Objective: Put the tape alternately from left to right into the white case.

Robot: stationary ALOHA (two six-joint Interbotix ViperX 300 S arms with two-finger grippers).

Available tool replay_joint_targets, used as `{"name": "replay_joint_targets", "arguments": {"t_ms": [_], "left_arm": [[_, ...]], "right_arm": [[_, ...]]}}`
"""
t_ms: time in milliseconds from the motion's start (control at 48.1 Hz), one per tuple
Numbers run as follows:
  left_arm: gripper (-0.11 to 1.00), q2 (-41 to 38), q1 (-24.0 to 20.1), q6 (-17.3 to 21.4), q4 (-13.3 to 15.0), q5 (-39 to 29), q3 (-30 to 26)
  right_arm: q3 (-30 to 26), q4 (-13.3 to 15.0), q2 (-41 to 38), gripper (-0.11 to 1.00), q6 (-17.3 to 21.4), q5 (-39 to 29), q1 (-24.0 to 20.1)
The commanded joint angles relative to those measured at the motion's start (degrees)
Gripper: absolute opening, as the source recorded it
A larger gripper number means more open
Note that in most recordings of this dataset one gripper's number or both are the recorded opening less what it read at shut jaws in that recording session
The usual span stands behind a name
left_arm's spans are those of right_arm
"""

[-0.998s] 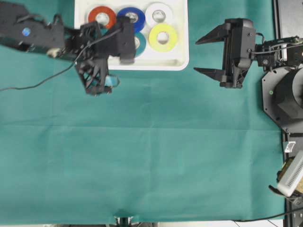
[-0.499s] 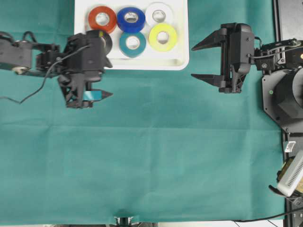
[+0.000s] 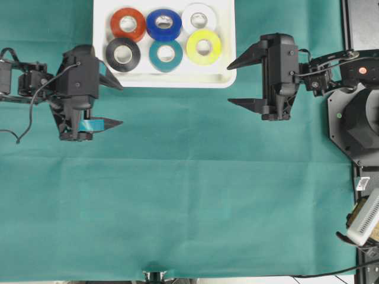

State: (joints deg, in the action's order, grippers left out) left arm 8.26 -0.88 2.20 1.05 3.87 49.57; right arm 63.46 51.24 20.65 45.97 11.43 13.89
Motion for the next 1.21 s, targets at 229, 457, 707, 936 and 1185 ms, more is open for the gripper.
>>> {"name": "replay_joint_targets", "arguments": {"t_ms": [229,457,707,936,1185], "left_arm": [[0.98,1.8,0.2,-0.1,0.2,3.5,1.8],[0.98,2.1,0.4,-0.1,0.2,3.6,2.8],[0.98,2.2,0.4,-0.1,0.2,3.6,3.0],[0.98,2.1,0.4,-0.1,0.2,3.6,3.1],[0.98,2.1,0.4,-0.1,0.2,3.6,3.1]], "right_arm": [[-3.8,-0.6,-3.8,0.79,0.1,0.4,-1.1],[-5.8,-0.6,-6.5,0.79,0.0,0.4,-1.8],[-6.2,-0.6,-7.1,0.79,0.0,0.4,-1.8],[-6.2,-0.5,-7.1,0.79,0.0,0.4,-1.8],[-6.3,-0.5,-7.1,0.79,0.0,0.4,-1.8]]}}
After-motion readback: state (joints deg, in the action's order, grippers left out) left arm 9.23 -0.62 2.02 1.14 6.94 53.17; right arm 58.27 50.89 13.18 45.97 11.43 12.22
